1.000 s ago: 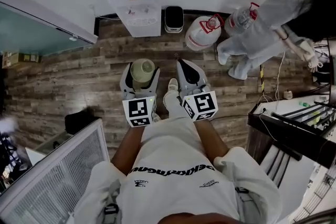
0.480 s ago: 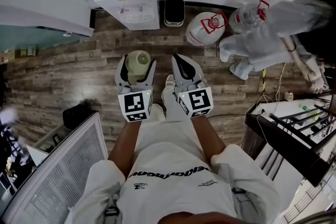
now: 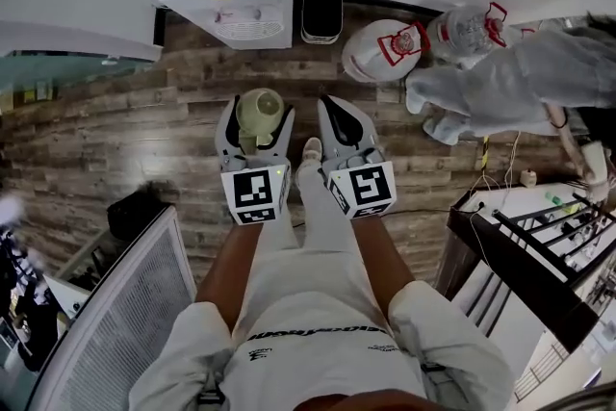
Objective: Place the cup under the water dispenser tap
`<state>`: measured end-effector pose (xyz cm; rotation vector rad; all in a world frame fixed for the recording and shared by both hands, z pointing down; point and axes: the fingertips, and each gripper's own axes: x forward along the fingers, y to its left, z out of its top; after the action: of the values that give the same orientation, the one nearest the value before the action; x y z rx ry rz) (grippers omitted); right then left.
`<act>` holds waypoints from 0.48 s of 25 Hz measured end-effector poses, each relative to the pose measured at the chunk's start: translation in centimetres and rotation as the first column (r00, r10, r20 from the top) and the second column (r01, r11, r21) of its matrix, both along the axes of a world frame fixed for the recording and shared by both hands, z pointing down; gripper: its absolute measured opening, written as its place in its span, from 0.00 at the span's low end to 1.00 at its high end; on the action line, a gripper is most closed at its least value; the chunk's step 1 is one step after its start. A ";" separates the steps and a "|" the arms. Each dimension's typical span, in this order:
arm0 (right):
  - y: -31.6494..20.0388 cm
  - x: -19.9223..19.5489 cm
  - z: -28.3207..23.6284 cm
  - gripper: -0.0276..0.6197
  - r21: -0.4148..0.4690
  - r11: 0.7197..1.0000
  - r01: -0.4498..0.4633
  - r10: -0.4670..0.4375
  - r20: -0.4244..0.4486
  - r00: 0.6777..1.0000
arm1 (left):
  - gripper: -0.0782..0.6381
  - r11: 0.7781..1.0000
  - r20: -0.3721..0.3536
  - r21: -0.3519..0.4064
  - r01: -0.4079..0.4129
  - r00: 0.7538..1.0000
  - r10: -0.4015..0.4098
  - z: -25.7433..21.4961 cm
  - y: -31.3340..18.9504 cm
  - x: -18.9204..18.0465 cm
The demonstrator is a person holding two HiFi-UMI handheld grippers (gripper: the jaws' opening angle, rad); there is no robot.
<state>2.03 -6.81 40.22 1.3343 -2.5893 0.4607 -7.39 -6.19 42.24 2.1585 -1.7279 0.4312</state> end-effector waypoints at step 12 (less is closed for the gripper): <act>-4.2 -1.8 5.2 0.04 -0.028 0.999 -0.034 0.034 -0.005 0.999 | 0.63 0.998 0.021 -0.044 -0.036 0.999 0.037 7.5 -6.1 -2.7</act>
<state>0.26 -11.03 45.40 1.3710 -2.5509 0.4971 -10.04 -12.30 49.73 2.1653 -1.6766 0.4995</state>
